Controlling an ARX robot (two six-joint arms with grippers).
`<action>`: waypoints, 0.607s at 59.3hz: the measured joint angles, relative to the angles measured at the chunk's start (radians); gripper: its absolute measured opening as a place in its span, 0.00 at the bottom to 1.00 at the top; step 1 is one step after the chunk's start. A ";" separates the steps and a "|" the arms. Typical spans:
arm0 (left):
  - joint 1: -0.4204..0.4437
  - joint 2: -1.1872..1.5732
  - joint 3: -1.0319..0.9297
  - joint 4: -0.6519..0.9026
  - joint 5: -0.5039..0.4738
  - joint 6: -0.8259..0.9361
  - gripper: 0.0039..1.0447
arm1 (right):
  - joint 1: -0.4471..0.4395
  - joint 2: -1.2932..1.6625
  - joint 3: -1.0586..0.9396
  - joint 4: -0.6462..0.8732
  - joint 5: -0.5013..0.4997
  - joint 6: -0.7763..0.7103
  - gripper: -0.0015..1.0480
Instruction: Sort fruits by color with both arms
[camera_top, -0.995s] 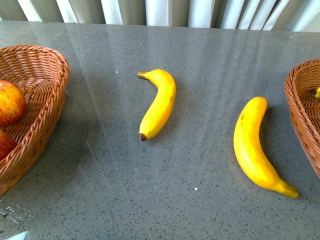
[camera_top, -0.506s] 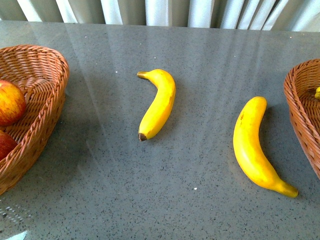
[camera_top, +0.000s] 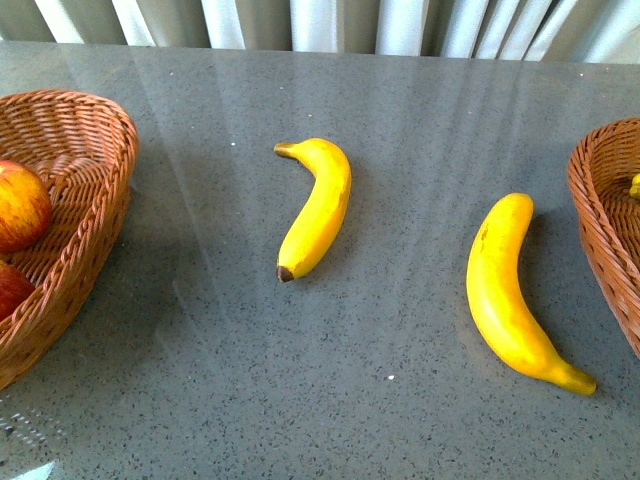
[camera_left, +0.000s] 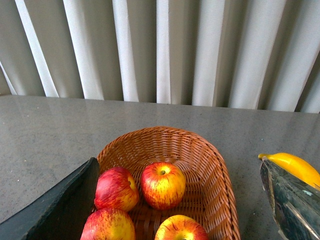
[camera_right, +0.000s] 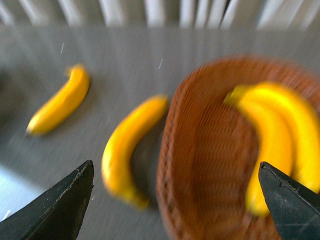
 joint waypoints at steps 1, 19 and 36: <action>0.000 0.000 0.000 0.000 0.000 0.000 0.91 | -0.005 0.068 0.033 -0.045 -0.038 -0.005 0.91; 0.000 0.000 0.000 0.000 0.000 0.000 0.91 | 0.157 0.589 0.209 0.261 0.081 -0.014 0.91; 0.000 0.000 0.000 0.000 -0.001 0.000 0.91 | 0.357 1.057 0.404 0.423 0.139 0.099 0.91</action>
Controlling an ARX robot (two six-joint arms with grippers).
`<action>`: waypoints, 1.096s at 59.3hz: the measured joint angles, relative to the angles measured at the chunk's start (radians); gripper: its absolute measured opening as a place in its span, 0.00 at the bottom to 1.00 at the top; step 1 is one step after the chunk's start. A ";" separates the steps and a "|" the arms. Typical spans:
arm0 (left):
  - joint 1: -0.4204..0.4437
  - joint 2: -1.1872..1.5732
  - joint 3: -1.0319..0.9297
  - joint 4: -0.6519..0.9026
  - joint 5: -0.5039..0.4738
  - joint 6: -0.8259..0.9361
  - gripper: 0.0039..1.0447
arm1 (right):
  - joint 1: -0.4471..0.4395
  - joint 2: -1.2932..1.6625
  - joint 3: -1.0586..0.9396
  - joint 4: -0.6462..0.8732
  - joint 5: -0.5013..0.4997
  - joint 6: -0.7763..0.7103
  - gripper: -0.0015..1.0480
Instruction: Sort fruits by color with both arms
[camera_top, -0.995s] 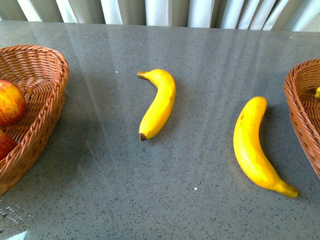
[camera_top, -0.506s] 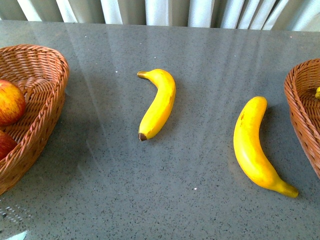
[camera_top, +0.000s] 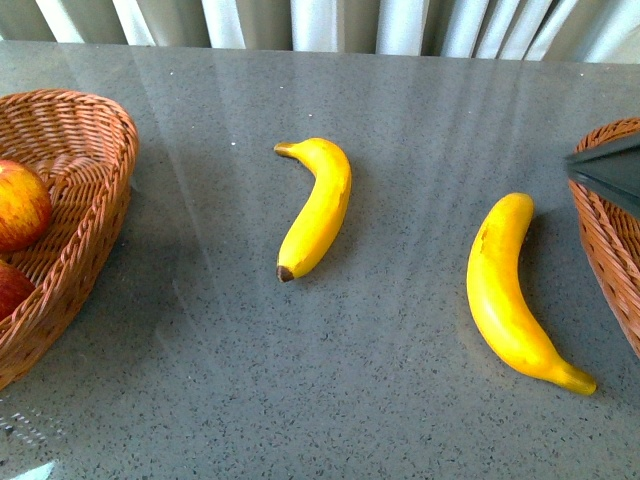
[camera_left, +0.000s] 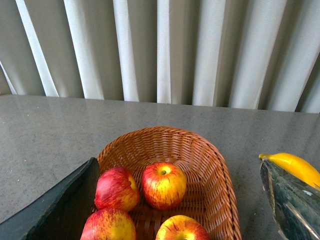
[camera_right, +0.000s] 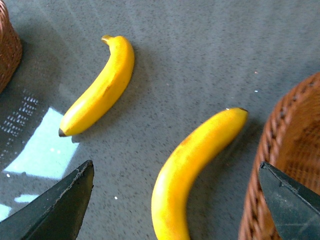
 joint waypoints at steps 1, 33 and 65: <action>0.000 0.000 0.000 0.000 0.000 0.000 0.91 | 0.014 0.042 0.026 0.004 0.001 0.013 0.91; 0.000 0.000 0.000 0.000 0.000 0.000 0.91 | 0.243 0.739 0.627 -0.161 0.240 0.078 0.91; 0.000 0.000 0.000 0.000 0.000 0.000 0.91 | 0.310 0.943 0.922 -0.340 0.265 0.139 0.91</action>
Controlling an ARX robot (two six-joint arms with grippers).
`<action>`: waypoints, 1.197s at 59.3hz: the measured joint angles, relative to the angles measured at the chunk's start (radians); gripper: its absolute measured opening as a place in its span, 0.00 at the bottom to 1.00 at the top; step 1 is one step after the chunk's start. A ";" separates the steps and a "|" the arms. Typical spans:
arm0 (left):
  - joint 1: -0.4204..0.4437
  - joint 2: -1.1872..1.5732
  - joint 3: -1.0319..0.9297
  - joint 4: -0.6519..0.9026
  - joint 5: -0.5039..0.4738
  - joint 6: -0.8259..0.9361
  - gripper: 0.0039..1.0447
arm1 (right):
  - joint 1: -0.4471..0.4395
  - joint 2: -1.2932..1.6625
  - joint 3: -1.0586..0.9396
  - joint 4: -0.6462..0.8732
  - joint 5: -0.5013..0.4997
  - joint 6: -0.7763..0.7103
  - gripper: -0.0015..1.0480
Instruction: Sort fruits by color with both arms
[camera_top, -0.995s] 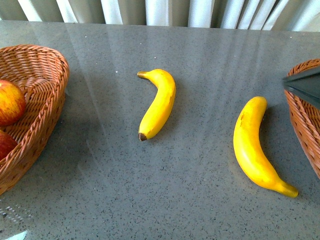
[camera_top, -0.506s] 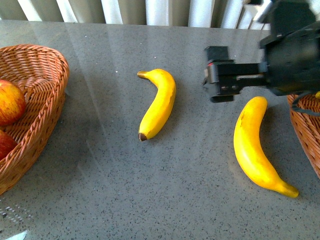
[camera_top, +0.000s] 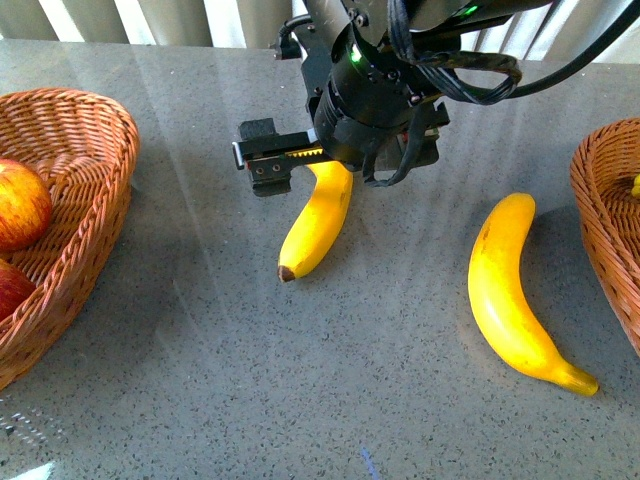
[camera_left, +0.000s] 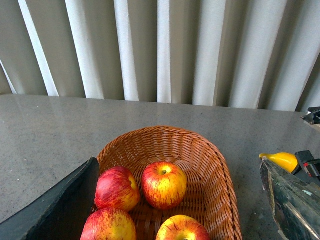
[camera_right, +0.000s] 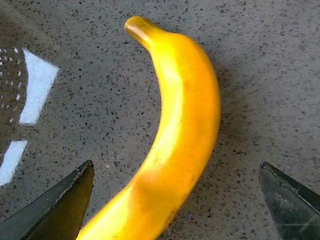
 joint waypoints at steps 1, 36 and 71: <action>0.000 0.000 0.000 0.000 0.000 0.000 0.91 | 0.001 0.006 0.005 -0.004 0.000 0.005 0.91; 0.000 0.000 0.000 0.000 0.000 0.000 0.91 | 0.002 0.069 0.046 -0.058 -0.023 0.071 0.91; 0.000 0.000 0.000 0.000 0.000 0.000 0.91 | -0.002 -0.016 -0.141 0.109 -0.055 0.092 0.27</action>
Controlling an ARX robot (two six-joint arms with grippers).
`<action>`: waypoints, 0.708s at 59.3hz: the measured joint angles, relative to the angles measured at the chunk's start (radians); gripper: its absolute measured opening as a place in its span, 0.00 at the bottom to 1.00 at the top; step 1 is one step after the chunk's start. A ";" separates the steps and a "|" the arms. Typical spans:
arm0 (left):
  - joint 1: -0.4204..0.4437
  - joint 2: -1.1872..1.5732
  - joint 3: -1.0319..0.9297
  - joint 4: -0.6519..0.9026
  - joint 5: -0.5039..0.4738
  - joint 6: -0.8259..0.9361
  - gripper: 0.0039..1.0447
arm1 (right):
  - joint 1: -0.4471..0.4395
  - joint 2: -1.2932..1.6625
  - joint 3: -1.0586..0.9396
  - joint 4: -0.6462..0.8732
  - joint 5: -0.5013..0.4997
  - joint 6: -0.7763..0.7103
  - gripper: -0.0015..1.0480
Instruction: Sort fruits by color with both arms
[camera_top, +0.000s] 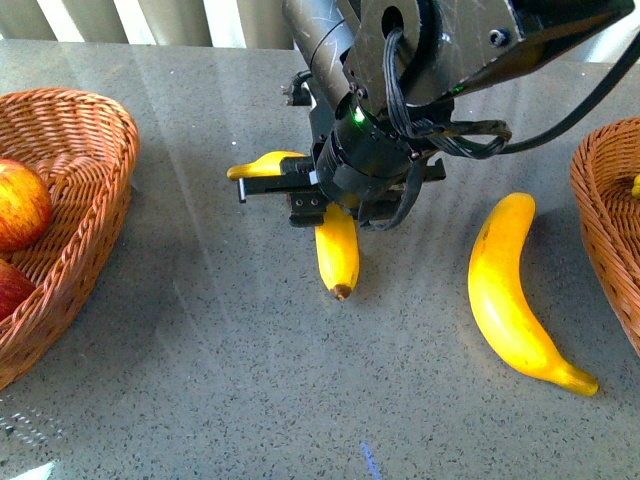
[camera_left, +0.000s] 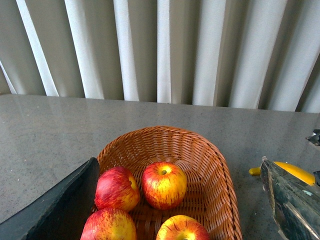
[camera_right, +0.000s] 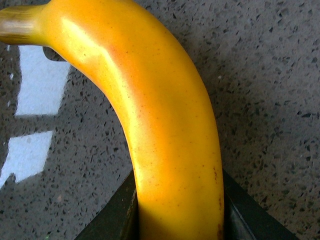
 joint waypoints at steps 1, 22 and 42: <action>0.000 0.000 0.000 0.000 0.000 0.000 0.91 | 0.000 -0.013 -0.018 0.014 -0.008 0.000 0.27; 0.000 0.000 0.000 0.000 0.000 0.000 0.91 | -0.210 -0.640 -0.509 0.317 0.056 0.051 0.27; 0.000 0.000 0.000 0.000 0.000 0.000 0.91 | -0.571 -0.983 -0.847 0.239 -0.033 0.022 0.27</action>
